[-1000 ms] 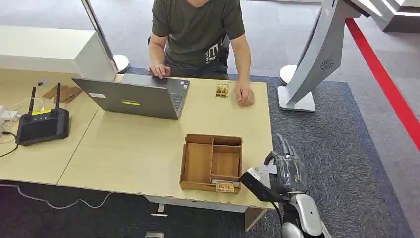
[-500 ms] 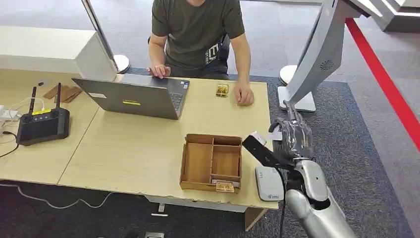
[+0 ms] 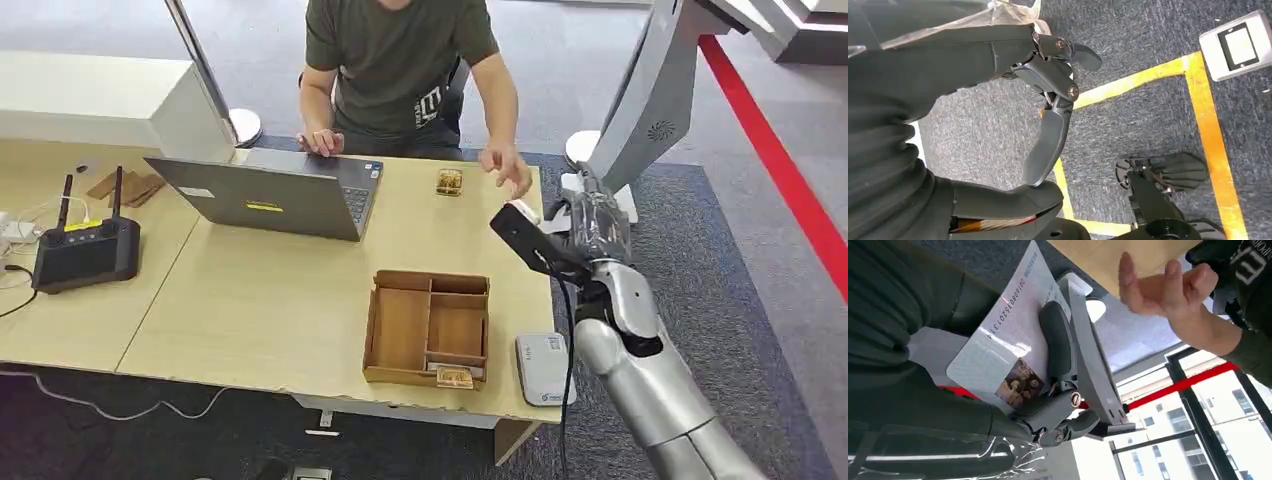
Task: Pass the card to the sensor for recognition and then transmit it.
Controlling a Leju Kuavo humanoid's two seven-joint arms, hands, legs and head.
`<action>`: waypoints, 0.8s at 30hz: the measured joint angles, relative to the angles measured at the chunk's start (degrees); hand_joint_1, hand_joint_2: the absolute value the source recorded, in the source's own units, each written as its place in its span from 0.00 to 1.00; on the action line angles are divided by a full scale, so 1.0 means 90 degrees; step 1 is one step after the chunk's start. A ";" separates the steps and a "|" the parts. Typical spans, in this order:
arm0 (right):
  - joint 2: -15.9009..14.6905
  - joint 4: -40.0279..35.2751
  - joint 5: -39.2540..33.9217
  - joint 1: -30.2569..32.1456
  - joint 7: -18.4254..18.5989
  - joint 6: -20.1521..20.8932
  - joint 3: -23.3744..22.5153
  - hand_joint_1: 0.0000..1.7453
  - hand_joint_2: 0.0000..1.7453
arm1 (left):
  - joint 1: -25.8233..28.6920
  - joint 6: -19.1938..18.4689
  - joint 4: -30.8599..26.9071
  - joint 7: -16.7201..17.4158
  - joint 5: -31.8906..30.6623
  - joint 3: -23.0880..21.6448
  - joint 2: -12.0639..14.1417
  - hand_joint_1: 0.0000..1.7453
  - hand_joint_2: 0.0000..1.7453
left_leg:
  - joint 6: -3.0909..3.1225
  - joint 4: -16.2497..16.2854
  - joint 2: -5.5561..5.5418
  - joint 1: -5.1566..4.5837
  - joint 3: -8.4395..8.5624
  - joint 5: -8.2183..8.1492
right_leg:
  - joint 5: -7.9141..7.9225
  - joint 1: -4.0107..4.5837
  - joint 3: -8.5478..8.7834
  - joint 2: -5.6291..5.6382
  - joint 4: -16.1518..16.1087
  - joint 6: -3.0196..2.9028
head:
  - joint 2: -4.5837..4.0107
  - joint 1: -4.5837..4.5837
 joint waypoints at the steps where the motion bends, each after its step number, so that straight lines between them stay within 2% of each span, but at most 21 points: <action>1: 0.0010 0.0043 -0.0007 -0.0021 0.0002 -0.0007 0.0019 1.00 1.00 | 0.0000 0.0000 0.0000 0.0002 0.0000 -0.0005 0.0000 0.00 1.00 | 0.0000 0.0000 0.0000 0.0000 -0.0001 0.0000 | 0.0000 0.0000 -0.0001 0.0000 0.0000 0.0000 | 0.0000 0.0000; 13: 0.0250 0.0417 -0.0007 -0.0136 -0.0002 -0.0085 0.0250 1.00 1.00 | 0.0003 0.0087 -0.0010 0.0022 -0.0046 -0.0046 -0.0015 0.00 1.00 | 0.0000 0.0000 0.0000 0.0001 0.0000 0.0001 | 0.0000 0.0000 -0.0001 0.0000 0.0001 0.0000 | 0.0000 0.0000; 24: 0.0296 0.0520 -0.0019 -0.0142 -0.0019 -0.0095 0.0374 1.00 1.00 | 0.0005 0.0092 -0.0032 0.0041 -0.0058 -0.0053 -0.0027 0.00 1.00 | 0.0000 0.0000 -0.0001 0.0001 -0.0001 0.0001 | 0.0000 0.0000 -0.0001 0.0000 0.0000 0.0000 | 0.0000 0.0000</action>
